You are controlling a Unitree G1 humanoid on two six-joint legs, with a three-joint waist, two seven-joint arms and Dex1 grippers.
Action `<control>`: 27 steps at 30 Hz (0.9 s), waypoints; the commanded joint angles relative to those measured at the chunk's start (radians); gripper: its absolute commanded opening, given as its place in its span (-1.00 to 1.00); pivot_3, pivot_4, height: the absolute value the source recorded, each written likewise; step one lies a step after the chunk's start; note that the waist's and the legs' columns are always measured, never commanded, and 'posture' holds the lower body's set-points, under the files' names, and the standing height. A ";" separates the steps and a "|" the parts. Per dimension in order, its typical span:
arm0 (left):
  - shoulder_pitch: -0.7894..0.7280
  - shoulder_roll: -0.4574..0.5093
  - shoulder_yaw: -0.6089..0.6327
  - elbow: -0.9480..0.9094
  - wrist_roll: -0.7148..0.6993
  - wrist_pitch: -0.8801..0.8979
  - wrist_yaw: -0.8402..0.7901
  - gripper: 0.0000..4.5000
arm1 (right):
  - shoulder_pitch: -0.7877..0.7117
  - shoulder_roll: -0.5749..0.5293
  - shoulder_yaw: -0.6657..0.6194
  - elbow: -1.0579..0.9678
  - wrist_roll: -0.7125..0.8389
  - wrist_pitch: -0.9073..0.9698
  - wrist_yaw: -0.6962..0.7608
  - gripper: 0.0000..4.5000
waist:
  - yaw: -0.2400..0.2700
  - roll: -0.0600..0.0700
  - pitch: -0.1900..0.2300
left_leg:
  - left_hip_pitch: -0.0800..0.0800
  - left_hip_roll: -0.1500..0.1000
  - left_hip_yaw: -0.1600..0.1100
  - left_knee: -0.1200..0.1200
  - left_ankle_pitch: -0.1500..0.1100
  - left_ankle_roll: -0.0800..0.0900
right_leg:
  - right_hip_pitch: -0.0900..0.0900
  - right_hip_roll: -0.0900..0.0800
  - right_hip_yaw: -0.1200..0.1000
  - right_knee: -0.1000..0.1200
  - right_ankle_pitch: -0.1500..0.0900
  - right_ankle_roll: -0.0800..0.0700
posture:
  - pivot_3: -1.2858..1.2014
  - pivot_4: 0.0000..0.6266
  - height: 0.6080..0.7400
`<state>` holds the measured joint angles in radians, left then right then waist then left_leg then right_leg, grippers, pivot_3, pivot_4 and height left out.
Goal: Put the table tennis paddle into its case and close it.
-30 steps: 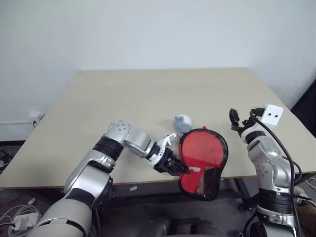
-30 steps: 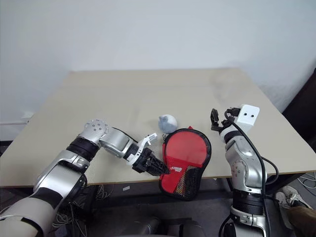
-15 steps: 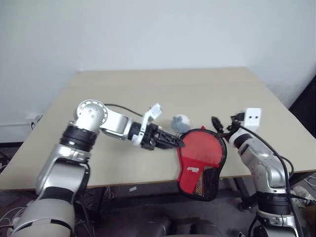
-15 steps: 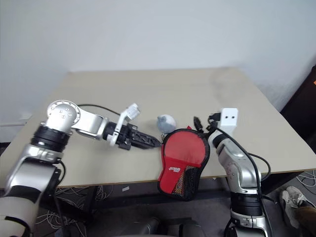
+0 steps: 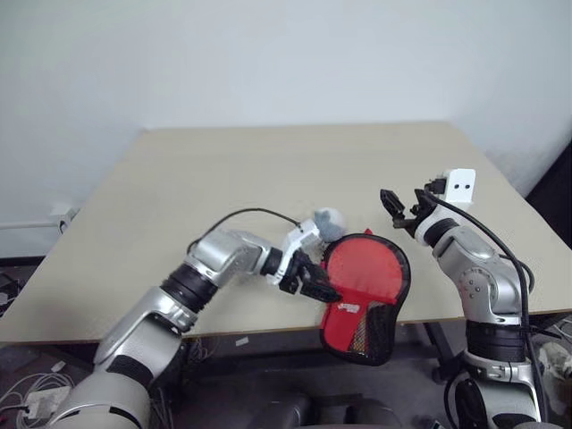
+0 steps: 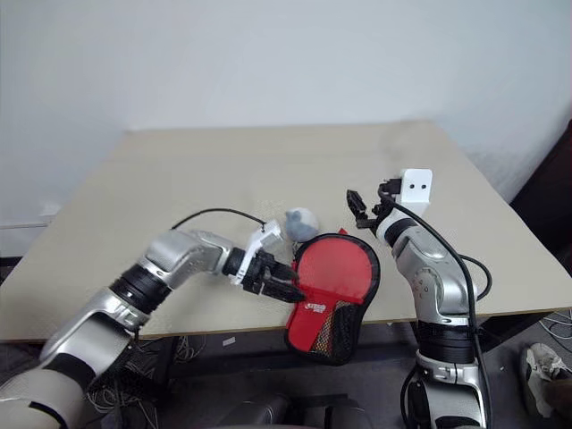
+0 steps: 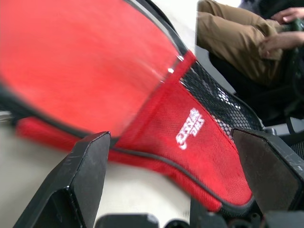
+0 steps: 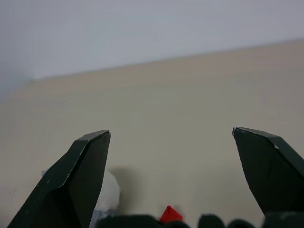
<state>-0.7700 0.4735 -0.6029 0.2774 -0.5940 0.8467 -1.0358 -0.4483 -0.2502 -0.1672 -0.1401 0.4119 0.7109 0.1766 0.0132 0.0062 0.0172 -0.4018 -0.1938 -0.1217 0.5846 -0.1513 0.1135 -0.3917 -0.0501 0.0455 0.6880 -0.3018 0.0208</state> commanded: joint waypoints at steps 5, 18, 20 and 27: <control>0.063 -0.110 0.068 0.066 0.177 -0.205 0.053 0.91 | -0.063 0.005 0.026 0.061 0.012 0.092 0.014 1.00 | 0.002 0.000 0.000 | 0.000 0.000 0.000 0.001 0.000 0.000 | 0.001 -0.001 0.000 0.000 0.000 0.000 | 0.03 -1.00 1.00; 0.093 -0.319 0.131 0.053 0.276 -0.266 0.089 0.91 | -0.171 0.012 0.043 0.203 -0.012 0.111 0.041 1.00 | 0.000 0.000 0.000 | -0.004 -0.002 -0.002 0.010 -0.003 0.005 | 0.002 -0.001 -0.004 0.000 0.000 0.001 | 0.03 -1.00 1.00; 0.080 -0.340 0.138 0.056 0.290 -0.263 0.098 0.91 | -0.167 0.013 0.043 0.198 -0.014 0.112 0.040 1.00 | -0.001 0.000 0.000 | -0.005 -0.002 -0.002 0.011 -0.003 0.005 | 0.001 -0.001 -0.004 0.000 0.000 0.001 | 0.03 -1.00 1.00; 0.075 -0.284 -0.029 0.139 0.538 -0.346 0.118 0.91 | -0.197 0.005 -0.004 0.207 0.019 0.149 0.049 1.00 | -0.001 -0.001 0.000 | -0.006 -0.002 -0.002 0.012 -0.003 0.005 | 0.001 -0.001 -0.005 0.001 0.000 0.001 | 0.03 -1.00 1.00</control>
<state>-0.7066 0.1601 -0.5845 0.3737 -0.1347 0.5137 -0.9265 -0.5970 -0.2399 -0.1461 0.0815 0.4040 0.8559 0.2163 0.0125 0.0057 0.0167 -0.4074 -0.1954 -0.1239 0.5969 -0.1541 0.1181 -0.3903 -0.0509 0.0409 0.6888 -0.3014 0.0215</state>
